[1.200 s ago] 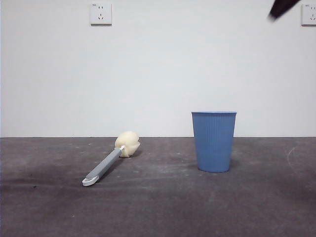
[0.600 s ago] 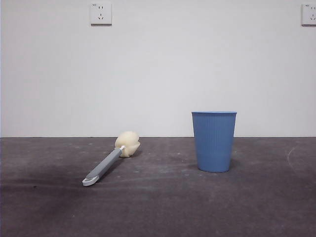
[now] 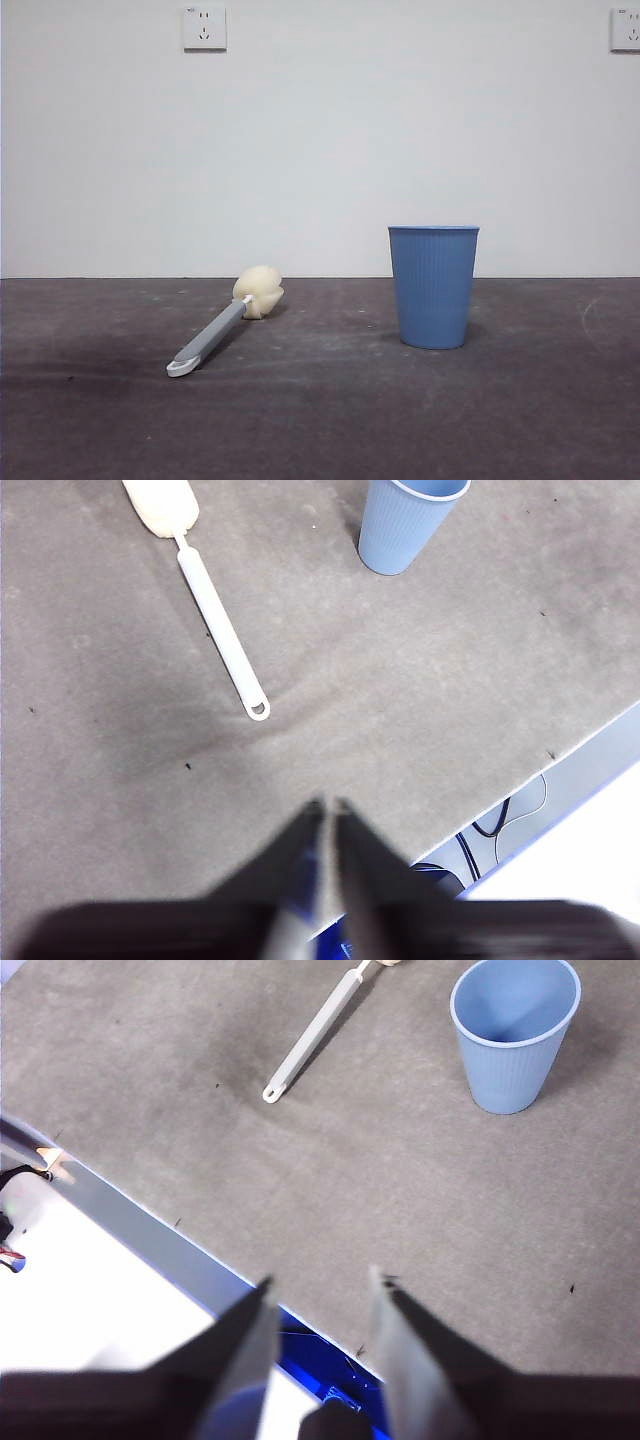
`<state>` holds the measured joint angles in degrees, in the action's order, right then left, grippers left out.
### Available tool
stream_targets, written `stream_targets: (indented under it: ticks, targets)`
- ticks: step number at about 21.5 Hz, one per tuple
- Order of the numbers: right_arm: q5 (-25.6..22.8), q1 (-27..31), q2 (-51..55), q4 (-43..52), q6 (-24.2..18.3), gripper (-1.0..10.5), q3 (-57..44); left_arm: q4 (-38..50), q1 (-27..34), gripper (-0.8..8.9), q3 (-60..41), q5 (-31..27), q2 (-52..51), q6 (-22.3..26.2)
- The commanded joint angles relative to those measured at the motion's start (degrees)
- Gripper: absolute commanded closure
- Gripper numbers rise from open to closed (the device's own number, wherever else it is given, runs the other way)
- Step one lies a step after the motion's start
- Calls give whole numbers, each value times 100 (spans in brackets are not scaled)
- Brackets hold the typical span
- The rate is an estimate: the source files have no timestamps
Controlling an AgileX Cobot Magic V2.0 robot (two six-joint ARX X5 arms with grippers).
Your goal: Pick up the cup brush,pick up the cup,insert the brush into the cup,clean the cup,put the cup brush back,put the cup back to the fixed position on the table
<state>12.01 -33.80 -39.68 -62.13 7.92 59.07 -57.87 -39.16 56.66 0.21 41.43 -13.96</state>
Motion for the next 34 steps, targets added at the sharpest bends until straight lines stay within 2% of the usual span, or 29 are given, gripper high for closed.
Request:
stream_targets:
  ticks: [1, 17, 19, 20, 22, 24, 26, 28, 30, 34]
  targets:
    - [-11, -15, -2, 35, -22, 946, 13, -9, -13, 818, -24, 7, -15, 72]
    - [-37, -15, -2, 17, 57, 946, 13, -9, 2, 817, -24, -24, 0, 70]
    - [-37, -15, -2, 13, 57, 946, 13, 118, 192, 817, -24, -107, -127, 599]
    - [-37, -15, -2, 13, 57, 946, 13, 474, 361, 817, -31, -240, -184, 914]
    - [-37, -15, -2, 13, 57, 946, 13, 2033, 1005, 817, -125, -251, -404, 1770]
    - [-37, -15, -2, 13, 57, 946, 13, 3738, 1663, 817, -437, -9, -688, 2033]
    - [-37, -15, -2, 15, 57, 946, 13, 4959, 2173, 817, -916, 20, -992, 2098]
    - [-37, -15, -2, 13, 57, 946, 13, 5412, 2553, 817, -1449, -20, -1305, 2332]
    - [-37, -15, -2, 13, 57, 946, 13, 5440, 2855, 817, -2006, -20, -1611, 2498]
    - [-37, -15, 0, 13, 57, 946, 13, 5729, 3182, 817, -2970, -17, -2070, 2511]
